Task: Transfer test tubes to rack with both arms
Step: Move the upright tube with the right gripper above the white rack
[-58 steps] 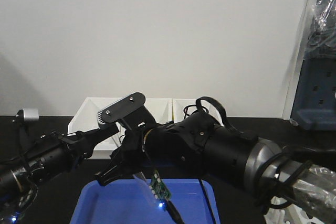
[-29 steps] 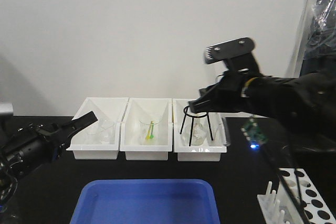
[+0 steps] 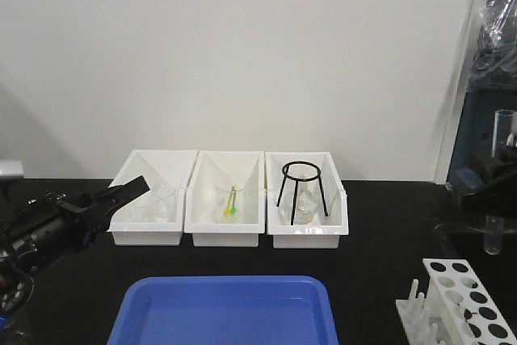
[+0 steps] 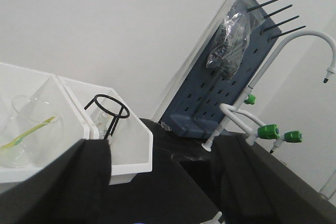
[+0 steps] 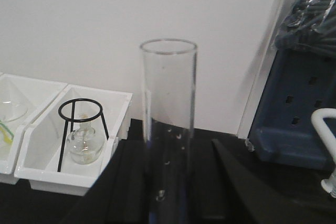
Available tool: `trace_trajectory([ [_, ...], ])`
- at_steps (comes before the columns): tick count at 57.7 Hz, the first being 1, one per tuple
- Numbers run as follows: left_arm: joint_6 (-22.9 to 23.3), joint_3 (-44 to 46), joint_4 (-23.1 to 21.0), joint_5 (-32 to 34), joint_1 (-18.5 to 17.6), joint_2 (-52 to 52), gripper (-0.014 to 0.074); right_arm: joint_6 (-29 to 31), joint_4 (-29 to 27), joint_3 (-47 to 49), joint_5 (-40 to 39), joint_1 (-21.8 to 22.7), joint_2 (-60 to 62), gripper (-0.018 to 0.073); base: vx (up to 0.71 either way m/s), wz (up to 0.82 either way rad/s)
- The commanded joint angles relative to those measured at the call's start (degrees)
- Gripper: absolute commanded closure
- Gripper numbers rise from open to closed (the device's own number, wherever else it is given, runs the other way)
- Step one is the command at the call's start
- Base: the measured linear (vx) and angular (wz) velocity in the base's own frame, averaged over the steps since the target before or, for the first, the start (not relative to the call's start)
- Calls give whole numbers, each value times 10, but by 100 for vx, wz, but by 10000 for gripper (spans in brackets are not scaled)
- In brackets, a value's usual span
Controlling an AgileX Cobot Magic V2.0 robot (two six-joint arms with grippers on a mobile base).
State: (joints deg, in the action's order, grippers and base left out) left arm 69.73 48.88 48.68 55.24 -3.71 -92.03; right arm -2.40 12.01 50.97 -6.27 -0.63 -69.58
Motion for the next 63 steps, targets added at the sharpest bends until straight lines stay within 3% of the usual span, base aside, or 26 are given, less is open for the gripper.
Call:
trace_trajectory([
  [1, -2, 17, -28, 35, 0, 22, 75, 0, 1, 0, -79, 7, 22, 568, 0, 0],
  [7, -2, 17, -28, 35, 0, 22, 75, -9, -2, -9, -95, 7, 22, 568, 0, 0],
  [13, -2, 17, -28, 35, 0, 22, 75, -16, -39, -13, -122, 7, 22, 568, 0, 0],
  [21, -2, 17, -27, 35, 0, 22, 75, 38, -58, -70, -252, 7, 20, 568, 0, 0],
  [35, -3, 17, -22, 35, 0, 22, 75, 95, -137, -133, -320, 7, -20, 568, 0, 0],
  [50, -3, 17, -22, 35, 0, 22, 75, 78, -133, -142, -351, 6, -53, 568, 0, 0],
  [63, -3, 17, -22, 35, 0, 21, 75, 69, -133, -200, -444, 6, -73, 568, 0, 0],
])
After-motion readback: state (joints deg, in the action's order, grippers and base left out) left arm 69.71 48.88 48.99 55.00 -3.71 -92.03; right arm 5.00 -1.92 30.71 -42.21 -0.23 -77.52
